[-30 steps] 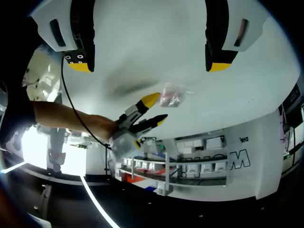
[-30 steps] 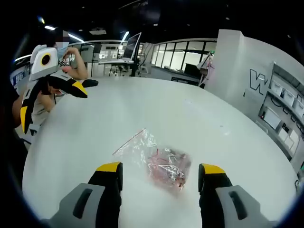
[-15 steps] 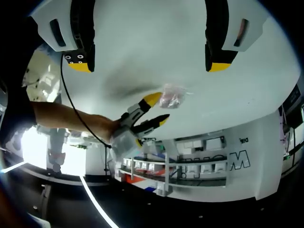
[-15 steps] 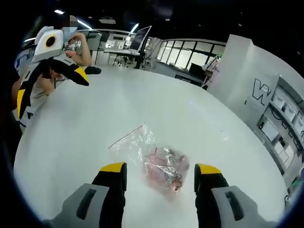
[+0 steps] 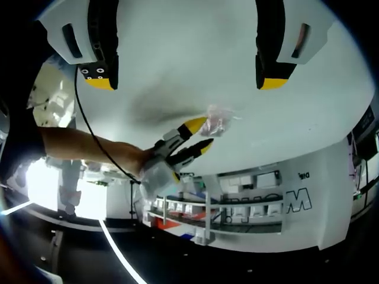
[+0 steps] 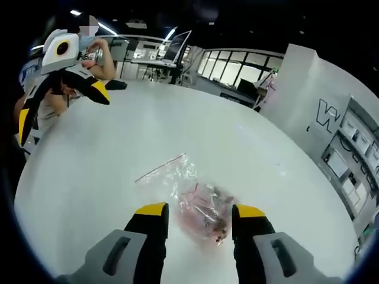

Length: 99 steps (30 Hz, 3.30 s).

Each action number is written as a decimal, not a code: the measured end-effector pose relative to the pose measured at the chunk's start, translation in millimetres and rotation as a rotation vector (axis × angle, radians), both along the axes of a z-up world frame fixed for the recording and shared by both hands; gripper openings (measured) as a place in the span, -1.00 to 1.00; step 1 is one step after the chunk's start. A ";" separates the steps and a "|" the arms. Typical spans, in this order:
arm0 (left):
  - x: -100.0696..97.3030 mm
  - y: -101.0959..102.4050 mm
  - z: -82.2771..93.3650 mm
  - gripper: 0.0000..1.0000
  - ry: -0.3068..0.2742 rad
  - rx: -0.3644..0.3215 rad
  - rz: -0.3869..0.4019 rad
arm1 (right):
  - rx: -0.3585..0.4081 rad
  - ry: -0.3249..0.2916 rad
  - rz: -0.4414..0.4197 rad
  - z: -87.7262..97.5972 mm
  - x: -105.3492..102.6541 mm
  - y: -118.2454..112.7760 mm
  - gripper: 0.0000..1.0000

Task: Open the resealable bag by pulling the two sides of the seal apart until the entire bag opening is separated and visibly accessible.

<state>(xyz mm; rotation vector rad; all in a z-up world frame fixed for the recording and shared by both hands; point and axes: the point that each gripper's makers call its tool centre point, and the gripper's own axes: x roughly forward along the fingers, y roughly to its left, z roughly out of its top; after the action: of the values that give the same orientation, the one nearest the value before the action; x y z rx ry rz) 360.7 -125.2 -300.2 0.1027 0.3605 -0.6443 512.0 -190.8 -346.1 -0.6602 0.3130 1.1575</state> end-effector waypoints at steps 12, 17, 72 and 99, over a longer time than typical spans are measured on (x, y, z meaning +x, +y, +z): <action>-0.2 1.2 0.4 0.90 0.000 -0.002 0.002 | -0.010 -0.035 0.010 -2.0 2.6 1.0 -0.68; 0.1 1.0 0.1 0.90 0.000 -0.002 0.000 | 0.043 -0.002 -0.038 0.7 7.8 -0.7 -0.84; -0.3 -2.7 2.1 0.90 -0.001 -0.011 -0.005 | 0.648 0.566 -0.300 23.5 -12.7 -30.0 -1.00; 4.8 -16.2 4.2 0.86 -0.009 -0.040 -0.040 | 0.813 0.719 -0.332 30.9 -51.3 -48.1 -1.00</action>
<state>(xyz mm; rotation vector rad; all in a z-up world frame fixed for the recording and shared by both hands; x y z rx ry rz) 365.5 -141.3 -296.0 0.0747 0.3371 -0.6899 460.7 -238.9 -315.2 0.5268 0.4882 1.0457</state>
